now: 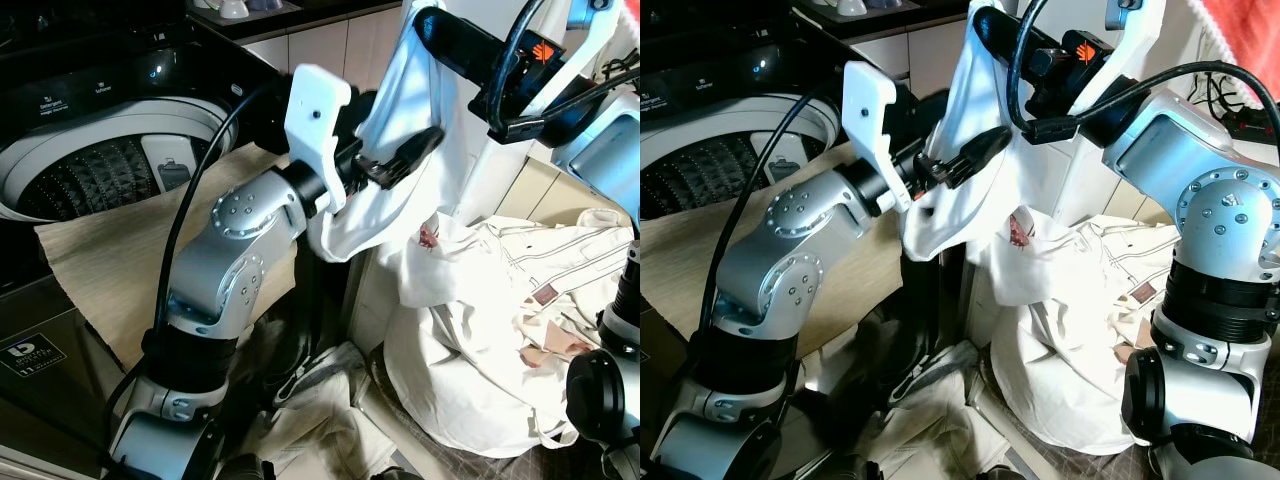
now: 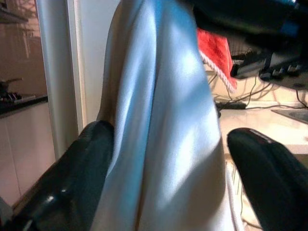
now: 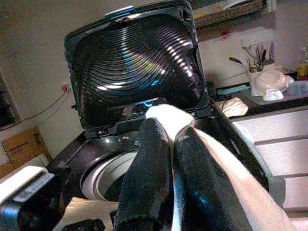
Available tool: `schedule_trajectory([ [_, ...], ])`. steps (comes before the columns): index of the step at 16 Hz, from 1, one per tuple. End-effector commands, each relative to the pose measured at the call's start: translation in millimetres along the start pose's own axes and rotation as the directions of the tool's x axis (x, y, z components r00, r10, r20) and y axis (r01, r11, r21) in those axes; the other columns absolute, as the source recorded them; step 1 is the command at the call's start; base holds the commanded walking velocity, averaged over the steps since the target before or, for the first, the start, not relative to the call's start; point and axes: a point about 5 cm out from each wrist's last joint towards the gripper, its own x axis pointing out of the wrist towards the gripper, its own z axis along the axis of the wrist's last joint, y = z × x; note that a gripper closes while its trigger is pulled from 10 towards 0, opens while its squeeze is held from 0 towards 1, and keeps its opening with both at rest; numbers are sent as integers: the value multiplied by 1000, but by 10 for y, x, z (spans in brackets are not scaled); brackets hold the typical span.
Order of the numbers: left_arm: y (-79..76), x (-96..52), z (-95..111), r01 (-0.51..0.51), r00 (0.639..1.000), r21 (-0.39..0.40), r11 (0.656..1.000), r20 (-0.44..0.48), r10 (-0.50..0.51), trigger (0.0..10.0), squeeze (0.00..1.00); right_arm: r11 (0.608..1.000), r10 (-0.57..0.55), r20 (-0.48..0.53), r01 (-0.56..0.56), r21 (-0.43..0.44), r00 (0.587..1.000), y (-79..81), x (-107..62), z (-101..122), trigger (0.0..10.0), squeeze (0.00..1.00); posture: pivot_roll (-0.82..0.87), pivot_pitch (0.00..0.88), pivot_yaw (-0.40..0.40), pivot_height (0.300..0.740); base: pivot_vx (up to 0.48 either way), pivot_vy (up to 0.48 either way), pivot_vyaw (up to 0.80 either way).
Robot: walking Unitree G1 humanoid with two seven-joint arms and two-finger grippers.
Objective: Clothes washing
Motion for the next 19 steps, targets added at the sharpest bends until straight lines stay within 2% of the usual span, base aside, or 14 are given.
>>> schedule_trajectory([
  [1, -8, 2, -39, 13, 1000, -13, 1000, -26, -14, 0, 0, 1000, 19, 42, -18, -24, 999, 69, -8, 126, 0, 0, -39, 0, -33, 740, 0, 0, 0],
  [19, 38, -12, -122, -14, 999, -22, 1000, -41, 13, 0, 0, 1000, 13, 49, -12, -18, 999, 102, -2, 119, 0, 0, -46, 0, -23, 740, 0, 0, 0],
])
